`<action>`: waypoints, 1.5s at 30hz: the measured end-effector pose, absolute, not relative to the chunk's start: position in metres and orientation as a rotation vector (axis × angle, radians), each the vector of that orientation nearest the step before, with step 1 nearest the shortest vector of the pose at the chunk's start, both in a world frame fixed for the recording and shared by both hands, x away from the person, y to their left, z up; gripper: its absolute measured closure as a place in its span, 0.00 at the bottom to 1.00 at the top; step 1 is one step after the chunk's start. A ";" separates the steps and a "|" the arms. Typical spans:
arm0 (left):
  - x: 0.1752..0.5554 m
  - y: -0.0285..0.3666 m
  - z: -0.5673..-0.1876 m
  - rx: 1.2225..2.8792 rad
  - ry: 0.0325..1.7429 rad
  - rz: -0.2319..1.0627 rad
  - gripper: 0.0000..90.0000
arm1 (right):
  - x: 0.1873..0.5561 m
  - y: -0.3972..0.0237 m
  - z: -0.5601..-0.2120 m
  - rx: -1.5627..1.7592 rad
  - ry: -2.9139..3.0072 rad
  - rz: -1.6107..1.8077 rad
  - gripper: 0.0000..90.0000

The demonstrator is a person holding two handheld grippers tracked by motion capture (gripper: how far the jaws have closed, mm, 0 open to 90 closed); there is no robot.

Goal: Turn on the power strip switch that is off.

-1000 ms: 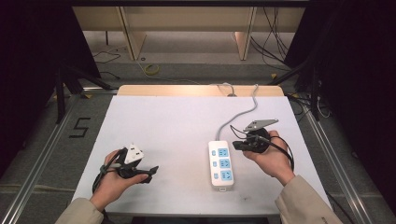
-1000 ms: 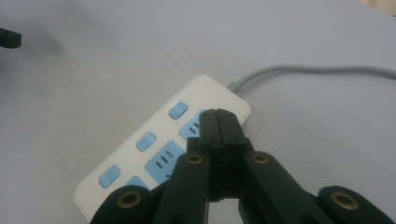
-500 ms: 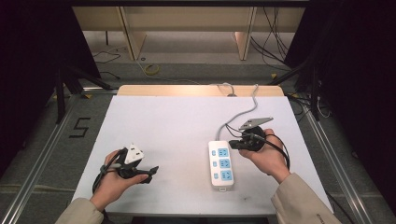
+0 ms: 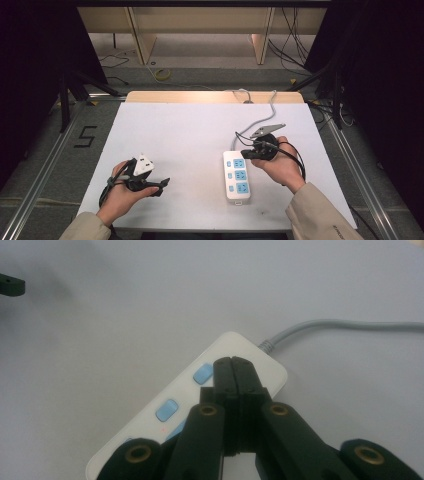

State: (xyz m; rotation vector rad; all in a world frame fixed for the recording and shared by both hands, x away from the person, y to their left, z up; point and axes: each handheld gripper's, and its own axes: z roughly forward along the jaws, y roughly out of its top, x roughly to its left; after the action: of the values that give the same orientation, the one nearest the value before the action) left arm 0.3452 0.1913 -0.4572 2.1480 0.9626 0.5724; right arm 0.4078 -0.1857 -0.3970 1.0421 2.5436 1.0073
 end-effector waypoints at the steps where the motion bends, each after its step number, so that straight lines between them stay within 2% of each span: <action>1: 0.345 0.191 -0.457 2.147 0.963 0.572 0.19 | 0.408 -0.184 -0.397 1.045 2.550 1.001 1.00; 45: 0.346 0.190 -0.456 2.134 0.964 0.560 0.19 | 0.426 -0.148 -0.412 1.043 2.655 0.893 1.00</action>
State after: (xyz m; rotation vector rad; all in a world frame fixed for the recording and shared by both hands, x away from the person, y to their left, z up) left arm 0.3456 0.1904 -0.4565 2.1341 0.9644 0.5599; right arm 0.4258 -0.1485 -0.4119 1.0429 2.6547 0.8932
